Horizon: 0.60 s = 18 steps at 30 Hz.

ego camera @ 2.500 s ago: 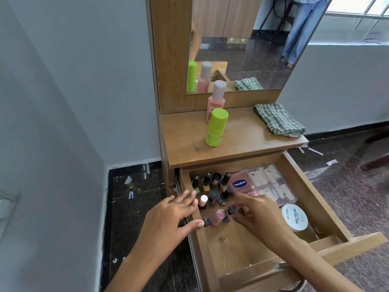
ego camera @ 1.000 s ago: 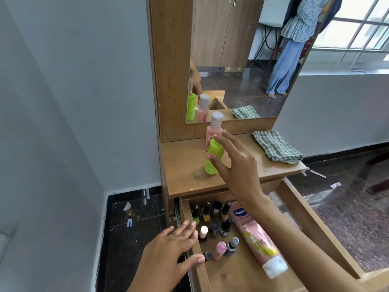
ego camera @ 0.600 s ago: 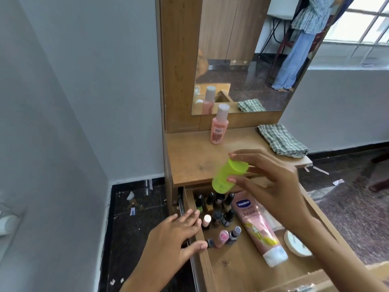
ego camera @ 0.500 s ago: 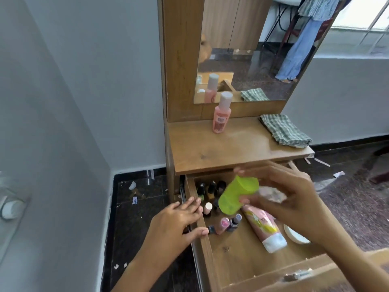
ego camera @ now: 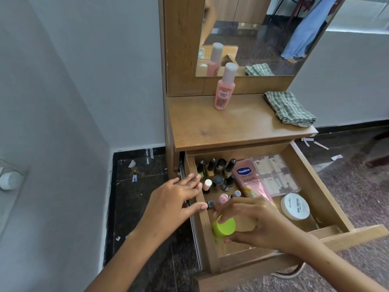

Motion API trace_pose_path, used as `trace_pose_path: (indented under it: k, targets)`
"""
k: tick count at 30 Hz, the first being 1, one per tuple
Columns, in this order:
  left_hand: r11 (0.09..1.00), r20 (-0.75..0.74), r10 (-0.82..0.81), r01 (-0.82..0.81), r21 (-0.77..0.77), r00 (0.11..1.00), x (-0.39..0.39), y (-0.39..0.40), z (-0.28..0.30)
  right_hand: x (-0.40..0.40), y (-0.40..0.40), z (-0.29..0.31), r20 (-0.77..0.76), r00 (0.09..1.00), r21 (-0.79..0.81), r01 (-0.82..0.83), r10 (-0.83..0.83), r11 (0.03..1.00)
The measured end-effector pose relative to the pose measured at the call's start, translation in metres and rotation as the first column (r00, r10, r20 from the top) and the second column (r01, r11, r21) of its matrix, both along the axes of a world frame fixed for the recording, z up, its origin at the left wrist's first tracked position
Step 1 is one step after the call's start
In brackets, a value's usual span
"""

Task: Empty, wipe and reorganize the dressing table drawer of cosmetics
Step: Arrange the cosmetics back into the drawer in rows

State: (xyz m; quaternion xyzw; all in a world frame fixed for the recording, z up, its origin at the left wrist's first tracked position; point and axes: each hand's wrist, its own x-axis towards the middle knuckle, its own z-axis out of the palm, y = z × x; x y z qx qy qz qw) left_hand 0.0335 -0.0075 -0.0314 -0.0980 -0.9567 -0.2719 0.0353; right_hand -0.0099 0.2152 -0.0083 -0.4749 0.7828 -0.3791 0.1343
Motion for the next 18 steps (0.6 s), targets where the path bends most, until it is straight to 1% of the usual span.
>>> trace_pose_path:
  k: [4,9,13,18]
  targets:
    - [1.000,-0.004,0.005,-0.005,-0.004,1.000,-0.0005,0.0003,-0.0015,0.0007,-0.0013,-0.0063,-0.059,0.998,0.059,-0.029,0.032,0.998]
    - [1.000,-0.012,0.010,-0.010,-0.013,1.000,-0.0007,0.0006,-0.0016,-0.0008,-0.0009,-0.0089,-0.068,0.997,0.095,-0.034,0.041,0.995]
    - [1.000,-0.012,0.008,-0.008,-0.010,1.000,-0.0006,0.0004,-0.0014,-0.0004,-0.0015,-0.0083,-0.173,0.984,0.144,-0.018,0.043,0.989]
    - [1.000,-0.018,0.013,-0.013,-0.006,1.000,-0.0004,0.0013,-0.0008,0.0009,0.0014,-0.0111,-0.285,0.957,0.144,-0.013,0.054,0.989]
